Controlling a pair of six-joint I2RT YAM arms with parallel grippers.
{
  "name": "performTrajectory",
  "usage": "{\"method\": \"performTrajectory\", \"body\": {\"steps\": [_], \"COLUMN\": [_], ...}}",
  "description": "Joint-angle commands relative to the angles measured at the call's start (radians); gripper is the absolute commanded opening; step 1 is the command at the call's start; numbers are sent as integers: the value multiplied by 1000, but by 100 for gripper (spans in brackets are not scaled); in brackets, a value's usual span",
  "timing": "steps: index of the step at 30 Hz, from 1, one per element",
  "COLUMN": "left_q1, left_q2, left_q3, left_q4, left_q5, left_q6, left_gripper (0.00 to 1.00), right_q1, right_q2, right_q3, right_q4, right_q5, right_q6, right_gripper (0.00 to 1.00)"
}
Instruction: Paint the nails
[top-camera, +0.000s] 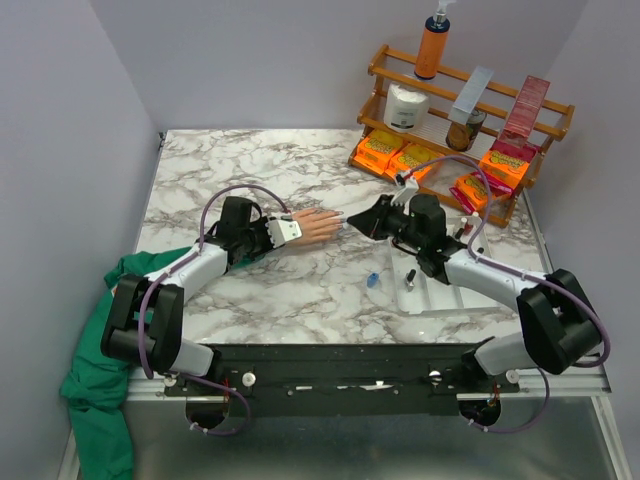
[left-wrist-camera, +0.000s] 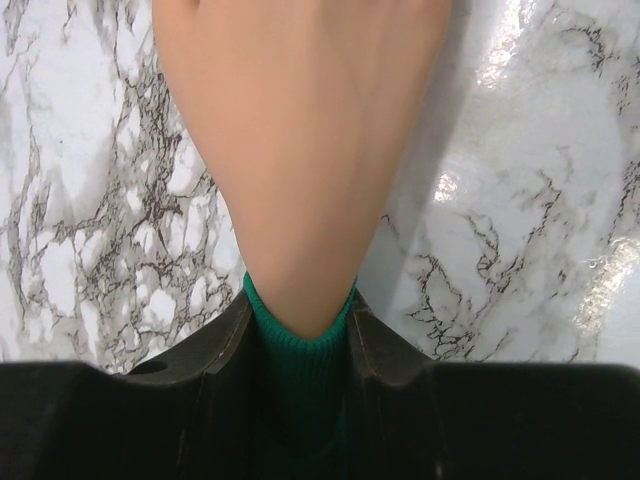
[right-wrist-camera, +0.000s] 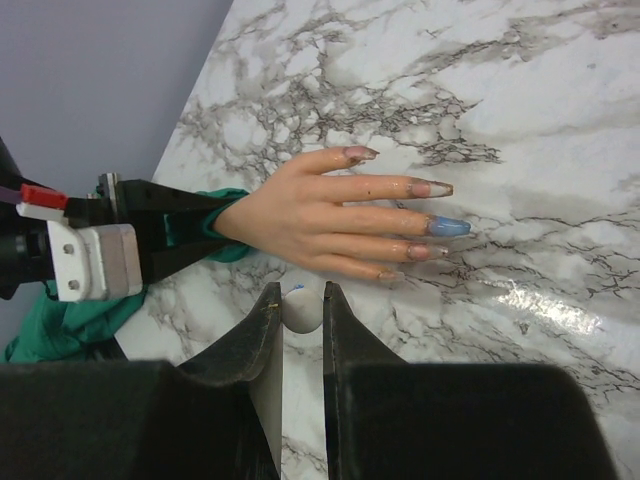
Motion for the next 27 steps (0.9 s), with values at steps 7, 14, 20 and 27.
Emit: {"method": "performTrajectory", "body": {"steps": [7,14,20,27], "left_q1": [-1,-1,-1,-1], "left_q2": [-34,-32,-31,-34], "left_q3": [51,60,65,70], "left_q4": [-30,-48,-59,-62], "left_q5": [86,93,98,101], "left_q6": [-80,-78,-69,-69], "left_gripper": [0,0,0,0], "right_q1": [-4,-25,-36,-55], "right_q2": [62,89,89,105], "right_q3": [17,1,-8,-8], "right_q4": [66,97,133,115], "right_q5": [28,39,45,59], "right_q6": [-16,24,44,53], "right_gripper": [1,1,1,1]}}
